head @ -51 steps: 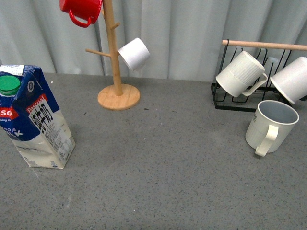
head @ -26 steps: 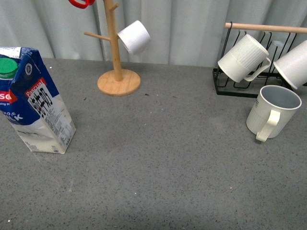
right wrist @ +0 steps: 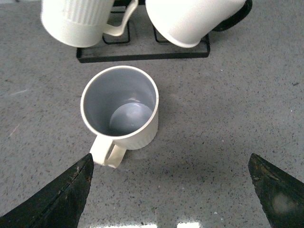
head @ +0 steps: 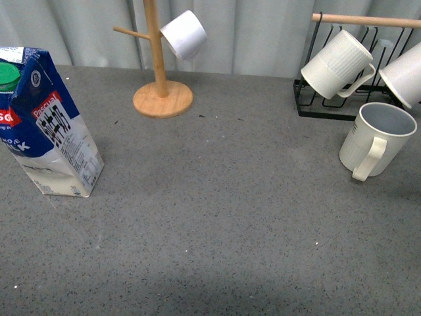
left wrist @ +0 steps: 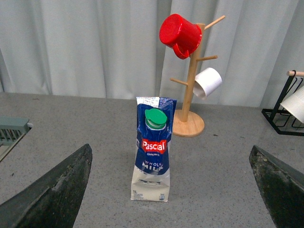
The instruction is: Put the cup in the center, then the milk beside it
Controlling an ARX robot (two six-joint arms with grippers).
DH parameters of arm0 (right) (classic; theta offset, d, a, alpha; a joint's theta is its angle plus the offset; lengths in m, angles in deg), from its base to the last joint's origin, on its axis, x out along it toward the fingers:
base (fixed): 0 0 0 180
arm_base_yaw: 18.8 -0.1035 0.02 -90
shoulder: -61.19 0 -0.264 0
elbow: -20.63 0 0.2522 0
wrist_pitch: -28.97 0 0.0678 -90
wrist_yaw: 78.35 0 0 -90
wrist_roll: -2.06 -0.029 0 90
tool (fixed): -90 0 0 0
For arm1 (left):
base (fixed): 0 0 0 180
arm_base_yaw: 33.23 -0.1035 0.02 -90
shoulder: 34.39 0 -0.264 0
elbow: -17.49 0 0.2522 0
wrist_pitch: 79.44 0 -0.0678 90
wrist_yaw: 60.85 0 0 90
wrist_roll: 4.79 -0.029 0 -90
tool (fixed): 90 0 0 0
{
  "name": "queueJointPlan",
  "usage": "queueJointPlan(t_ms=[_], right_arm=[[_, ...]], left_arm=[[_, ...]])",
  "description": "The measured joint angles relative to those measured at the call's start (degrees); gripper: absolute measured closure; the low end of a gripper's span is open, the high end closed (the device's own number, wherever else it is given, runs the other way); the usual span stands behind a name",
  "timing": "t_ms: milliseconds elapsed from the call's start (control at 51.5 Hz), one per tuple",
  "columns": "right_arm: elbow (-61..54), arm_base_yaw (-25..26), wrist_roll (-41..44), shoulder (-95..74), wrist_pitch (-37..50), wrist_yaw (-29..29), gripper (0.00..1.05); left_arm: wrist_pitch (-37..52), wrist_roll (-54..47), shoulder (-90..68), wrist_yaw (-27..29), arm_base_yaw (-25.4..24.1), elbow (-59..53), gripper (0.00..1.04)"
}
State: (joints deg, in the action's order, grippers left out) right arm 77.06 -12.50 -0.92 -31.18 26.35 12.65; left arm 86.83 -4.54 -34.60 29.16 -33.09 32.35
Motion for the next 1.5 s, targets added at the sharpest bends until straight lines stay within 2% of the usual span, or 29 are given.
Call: queueJointPlan(t_ms=[272, 680, 1030, 1107, 1166, 1282, 1360, 1418, 1496], right_arm=[[9.31, 0.22, -2.89, -11.15, -6.05, -3.85, 0.09], [19.82, 0.0, -4.42, -20.98, -9.25, -3.06, 0.09], [25.51, -1.25, -5.25, -26.12, -16.24, -2.86, 0.1], [25.97, -1.25, -5.46, -26.45, -16.83, -2.93, 0.24], [26.03, -1.25, -5.55, -26.45, -16.92, -2.89, 0.32], [26.08, -1.27, -6.05, -26.45, -17.18, -2.93, 0.53], [26.16, -1.44, -6.21, -26.45, -17.49, -3.04, 0.71], [26.29, -1.51, -6.29, -26.45, -17.64, -3.06, 0.78], [26.93, -1.64, -6.38, -26.45, -18.18, -3.04, 0.94]], left_arm=[[0.0, 0.0, 0.0, 0.0, 0.0, 0.0, 0.07], [0.0, 0.0, 0.0, 0.0, 0.0, 0.0, 0.07], [0.0, 0.0, 0.0, 0.0, 0.0, 0.0, 0.07], [0.0, 0.0, 0.0, 0.0, 0.0, 0.0, 0.07], [0.0, 0.0, 0.0, 0.0, 0.0, 0.0, 0.07], [0.0, 0.0, 0.0, 0.0, 0.0, 0.0, 0.07], [0.0, 0.0, 0.0, 0.0, 0.0, 0.0, 0.07], [0.0, 0.0, 0.0, 0.0, 0.0, 0.0, 0.07], [0.0, 0.0, 0.0, 0.0, 0.0, 0.0, 0.07]])
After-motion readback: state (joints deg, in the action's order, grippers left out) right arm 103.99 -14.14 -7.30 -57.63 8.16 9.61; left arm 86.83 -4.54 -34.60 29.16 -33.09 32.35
